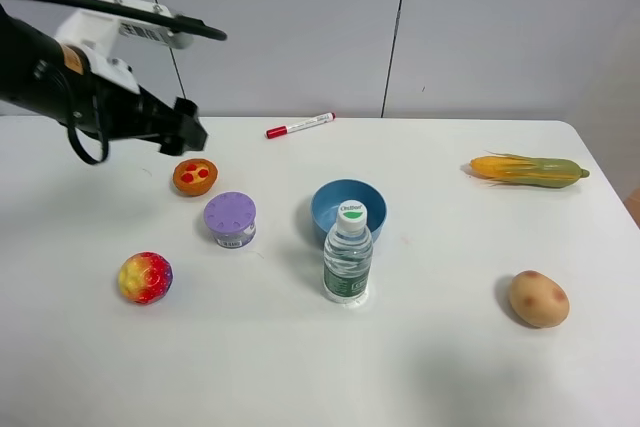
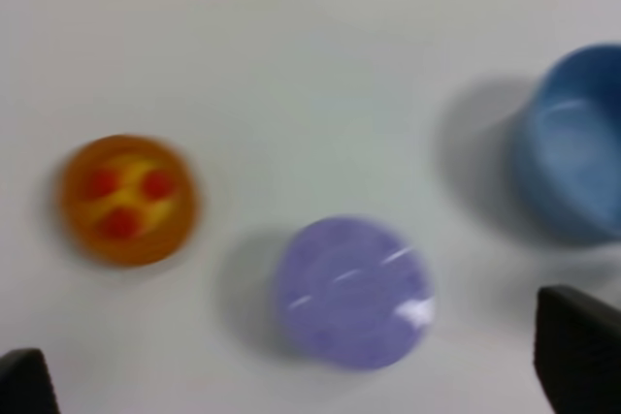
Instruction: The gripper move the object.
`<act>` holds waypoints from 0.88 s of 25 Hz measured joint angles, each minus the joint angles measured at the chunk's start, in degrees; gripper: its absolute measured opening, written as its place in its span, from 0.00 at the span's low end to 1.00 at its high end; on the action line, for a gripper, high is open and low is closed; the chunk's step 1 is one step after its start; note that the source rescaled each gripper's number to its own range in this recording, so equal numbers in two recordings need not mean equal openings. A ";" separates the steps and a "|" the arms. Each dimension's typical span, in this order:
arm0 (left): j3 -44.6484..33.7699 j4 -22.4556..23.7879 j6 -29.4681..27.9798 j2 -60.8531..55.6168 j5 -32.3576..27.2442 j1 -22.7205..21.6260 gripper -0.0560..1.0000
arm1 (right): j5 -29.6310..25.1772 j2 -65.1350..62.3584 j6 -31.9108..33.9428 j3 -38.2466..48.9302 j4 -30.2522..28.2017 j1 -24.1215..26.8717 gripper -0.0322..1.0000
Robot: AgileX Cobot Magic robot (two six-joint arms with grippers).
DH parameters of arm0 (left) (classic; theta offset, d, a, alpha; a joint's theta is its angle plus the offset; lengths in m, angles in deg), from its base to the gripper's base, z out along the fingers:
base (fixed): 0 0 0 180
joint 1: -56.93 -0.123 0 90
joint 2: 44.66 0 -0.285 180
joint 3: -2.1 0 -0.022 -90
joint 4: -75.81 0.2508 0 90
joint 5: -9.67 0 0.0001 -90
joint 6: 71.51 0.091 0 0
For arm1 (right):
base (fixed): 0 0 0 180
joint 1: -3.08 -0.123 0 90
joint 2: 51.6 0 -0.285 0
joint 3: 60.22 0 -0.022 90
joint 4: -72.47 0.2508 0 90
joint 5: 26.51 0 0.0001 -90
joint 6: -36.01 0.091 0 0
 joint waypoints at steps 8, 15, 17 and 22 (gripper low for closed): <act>11.47 0.59 13.01 -1.76 -12.31 -16.90 0.99 | 0.00 0.00 0.00 0.00 0.00 0.00 1.00; 11.43 -2.48 14.39 -13.84 -20.52 -24.77 0.99 | 0.00 0.00 0.00 0.00 0.00 0.00 1.00; 10.52 -3.41 14.21 -18.70 -22.70 -25.99 0.99 | 0.00 0.00 0.00 0.00 0.00 0.00 1.00; 2.37 -5.41 11.97 -33.79 -22.81 -27.27 0.99 | 0.00 0.00 0.00 0.00 0.00 0.00 1.00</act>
